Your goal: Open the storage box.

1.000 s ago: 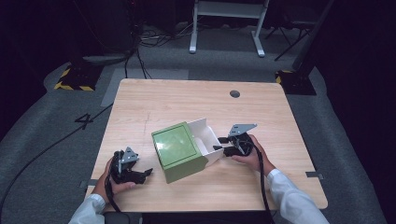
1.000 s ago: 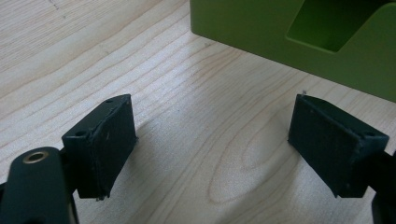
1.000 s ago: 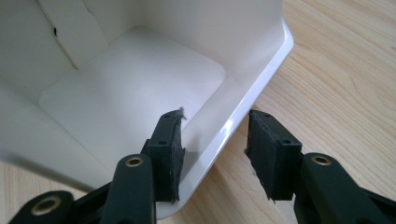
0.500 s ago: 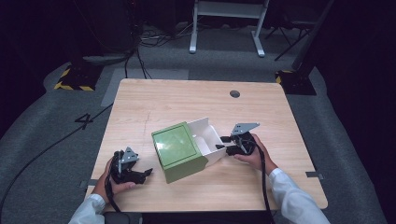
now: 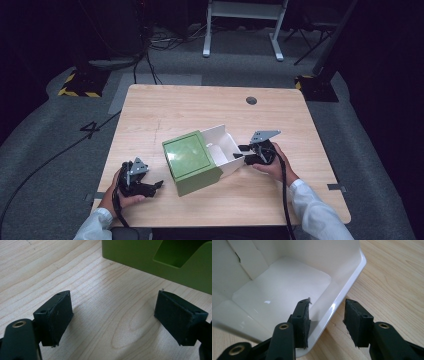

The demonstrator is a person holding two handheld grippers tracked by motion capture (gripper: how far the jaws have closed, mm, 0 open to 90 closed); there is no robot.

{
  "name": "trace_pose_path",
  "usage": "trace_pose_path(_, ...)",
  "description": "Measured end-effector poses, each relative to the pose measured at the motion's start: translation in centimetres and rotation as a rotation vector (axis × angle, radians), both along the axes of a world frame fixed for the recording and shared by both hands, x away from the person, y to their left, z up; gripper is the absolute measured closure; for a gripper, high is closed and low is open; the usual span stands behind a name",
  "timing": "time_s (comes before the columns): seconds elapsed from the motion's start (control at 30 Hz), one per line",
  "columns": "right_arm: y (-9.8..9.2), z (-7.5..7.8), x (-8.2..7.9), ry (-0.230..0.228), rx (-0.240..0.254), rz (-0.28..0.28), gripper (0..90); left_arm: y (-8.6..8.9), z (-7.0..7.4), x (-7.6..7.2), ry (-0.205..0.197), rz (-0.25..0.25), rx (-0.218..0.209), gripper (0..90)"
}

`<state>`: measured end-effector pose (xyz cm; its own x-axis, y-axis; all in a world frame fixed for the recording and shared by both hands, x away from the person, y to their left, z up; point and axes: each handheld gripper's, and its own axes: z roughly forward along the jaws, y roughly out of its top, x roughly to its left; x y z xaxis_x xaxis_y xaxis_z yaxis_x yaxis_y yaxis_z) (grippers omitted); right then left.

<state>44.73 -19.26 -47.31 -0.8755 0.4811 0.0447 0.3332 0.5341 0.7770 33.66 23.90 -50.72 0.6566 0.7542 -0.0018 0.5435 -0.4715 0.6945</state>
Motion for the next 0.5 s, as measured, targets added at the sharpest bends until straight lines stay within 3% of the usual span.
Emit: trace_pose_path(0.5, -0.39, -0.03, 0.27, 0.004, 0.006, -0.002, 55.8, 0.0, 0.0, 0.0, 0.0, 0.0, 0.0, 15.1)
